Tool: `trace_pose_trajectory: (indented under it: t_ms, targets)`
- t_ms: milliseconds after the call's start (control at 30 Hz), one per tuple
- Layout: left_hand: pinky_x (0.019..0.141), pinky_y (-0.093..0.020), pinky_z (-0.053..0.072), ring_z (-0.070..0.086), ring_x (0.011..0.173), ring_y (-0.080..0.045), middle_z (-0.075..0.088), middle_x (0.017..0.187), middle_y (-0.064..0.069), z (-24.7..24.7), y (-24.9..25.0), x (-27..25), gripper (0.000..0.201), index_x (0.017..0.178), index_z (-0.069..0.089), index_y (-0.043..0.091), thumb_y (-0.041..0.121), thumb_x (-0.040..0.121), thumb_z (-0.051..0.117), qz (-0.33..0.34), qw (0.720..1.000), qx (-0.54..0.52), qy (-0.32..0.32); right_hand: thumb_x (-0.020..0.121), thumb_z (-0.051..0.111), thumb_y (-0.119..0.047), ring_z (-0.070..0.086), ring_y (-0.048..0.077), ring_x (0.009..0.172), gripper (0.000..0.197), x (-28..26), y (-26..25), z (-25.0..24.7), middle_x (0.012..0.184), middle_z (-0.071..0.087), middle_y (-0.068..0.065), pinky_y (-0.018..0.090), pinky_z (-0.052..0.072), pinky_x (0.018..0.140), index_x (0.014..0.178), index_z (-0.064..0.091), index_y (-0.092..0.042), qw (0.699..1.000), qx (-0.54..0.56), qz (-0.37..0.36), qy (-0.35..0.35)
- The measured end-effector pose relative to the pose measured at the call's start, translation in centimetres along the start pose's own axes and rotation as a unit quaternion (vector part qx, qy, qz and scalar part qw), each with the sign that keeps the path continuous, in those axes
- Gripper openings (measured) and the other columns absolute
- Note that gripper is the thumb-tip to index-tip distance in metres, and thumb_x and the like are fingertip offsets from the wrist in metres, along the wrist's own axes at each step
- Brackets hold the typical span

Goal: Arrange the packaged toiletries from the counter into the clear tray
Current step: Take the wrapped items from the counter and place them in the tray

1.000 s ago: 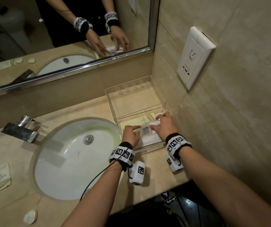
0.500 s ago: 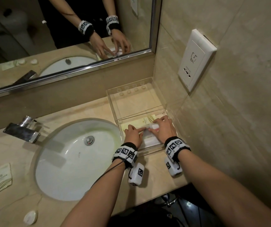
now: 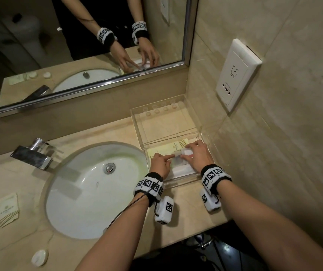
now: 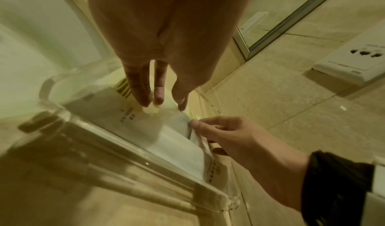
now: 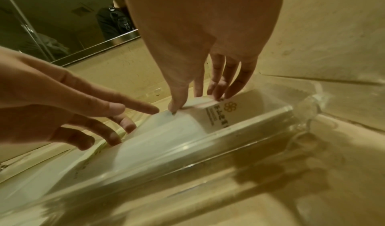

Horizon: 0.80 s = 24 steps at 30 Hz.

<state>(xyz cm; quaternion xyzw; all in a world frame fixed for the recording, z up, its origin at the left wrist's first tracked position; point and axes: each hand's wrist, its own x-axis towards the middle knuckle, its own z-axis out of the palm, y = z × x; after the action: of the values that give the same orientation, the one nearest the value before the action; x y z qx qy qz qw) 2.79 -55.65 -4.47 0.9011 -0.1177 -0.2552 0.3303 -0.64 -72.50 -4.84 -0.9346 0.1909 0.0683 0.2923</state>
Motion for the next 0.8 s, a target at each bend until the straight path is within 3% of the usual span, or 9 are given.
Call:
trace_pose_trajectory:
  t_ms: [167,233,300,333,400,533,600,733,800]
  targets:
    - [0.094,-0.032,0.048,0.063,0.091,-0.027,0.063,0.106,-0.018,-1.5,-0.2,-0.6,0.032,0.125,0.061,0.019,0.016,0.094,0.052,-0.001,0.998,-0.060,0.034,0.086,0.069,-0.037,0.051,0.025,0.115,0.038,-0.1,-0.8,-0.7,0.125,0.051,0.007,0.037,0.047,0.096,0.117,0.063,-0.016,0.999,0.018,-0.013,0.047]
    - [0.077,-0.024,0.055,0.063,0.074,-0.020,0.067,0.094,-0.013,-2.9,-0.7,-0.8,0.025,0.116,0.064,0.014,0.015,0.092,0.055,-0.018,0.991,-0.116,0.066,0.088,0.067,-0.033,0.053,0.025,0.111,0.029,0.1,-1.8,-1.1,0.122,0.053,0.007,0.036,0.047,0.094,0.113,0.064,-0.016,0.997,0.019,-0.036,0.065]
    - [0.057,-0.010,0.048,0.059,0.065,-0.013,0.066,0.088,-0.009,-4.6,-1.5,-1.2,0.021,0.110,0.066,0.010,0.014,0.092,0.055,-0.028,0.983,-0.155,0.096,0.089,0.065,-0.030,0.056,0.025,0.106,0.025,0.3,-3.3,-1.4,0.119,0.055,0.006,0.038,0.049,0.091,0.110,0.065,-0.017,0.995,0.029,-0.058,0.070]
    - [0.054,-0.010,0.045,0.059,0.066,-0.012,0.066,0.087,-0.009,-5.6,-2.0,-1.4,0.020,0.108,0.067,0.009,0.013,0.092,0.055,-0.030,0.979,-0.171,0.109,0.089,0.065,-0.029,0.056,0.024,0.104,0.023,0.4,-4.2,-1.5,0.118,0.056,0.005,0.039,0.049,0.090,0.110,0.065,-0.018,0.994,0.035,-0.071,0.069]
    - [0.054,-0.012,0.043,0.060,0.070,-0.012,0.068,0.088,-0.008,-7.6,-3.3,-2.3,0.019,0.106,0.066,0.009,0.015,0.093,0.055,-0.035,0.970,-0.201,0.129,0.090,0.064,-0.028,0.057,0.020,0.100,0.022,0.5,-6.3,-1.3,0.115,0.058,0.002,0.037,0.051,0.088,0.110,0.064,-0.019,0.991,0.048,-0.102,0.068]
    - [0.057,-0.015,0.046,0.064,0.073,-0.016,0.070,0.086,-0.006,-11.6,-7.1,-5.4,0.015,0.102,0.067,0.012,0.018,0.093,0.056,-0.057,0.949,-0.245,0.189,0.091,0.063,-0.024,0.057,0.010,0.087,0.021,-0.1,-12.2,0.2,0.108,0.061,-0.002,0.021,0.046,0.078,0.112,0.064,-0.018,0.978,0.073,-0.190,0.050]
    - [0.059,-0.019,0.046,0.064,0.070,-0.017,0.070,0.084,-0.007,-13.6,-9.4,-7.5,0.013,0.099,0.067,0.012,0.017,0.092,0.057,-0.077,0.936,-0.260,0.224,0.091,0.063,-0.024,0.059,0.010,0.086,0.021,-0.8,-15.6,1.8,0.105,0.061,-0.003,0.023,0.049,0.078,0.112,0.064,-0.018,0.969,0.084,-0.231,0.023]
    - [0.051,-0.010,0.044,0.062,0.063,-0.012,0.069,0.081,-0.008,-16.9,-14.8,-12.5,0.011,0.096,0.066,0.010,0.015,0.092,0.058,-0.130,0.906,-0.279,0.291,0.090,0.064,-0.026,0.059,0.009,0.083,0.017,-2.6,-22.8,6.2,0.097,0.062,-0.006,0.026,0.051,0.078,0.107,0.065,-0.019,0.946,0.105,-0.306,-0.034]
    - [0.051,-0.011,0.043,0.062,0.061,-0.010,0.069,0.079,-0.006,-18.2,-17.7,-15.4,0.010,0.095,0.066,0.012,0.016,0.091,0.058,-0.160,0.890,-0.283,0.321,0.090,0.064,-0.025,0.059,0.008,0.081,0.016,-3.9,-26.2,8.7,0.095,0.063,-0.008,0.026,0.050,0.076,0.105,0.065,-0.021,0.933,0.109,-0.336,-0.069]
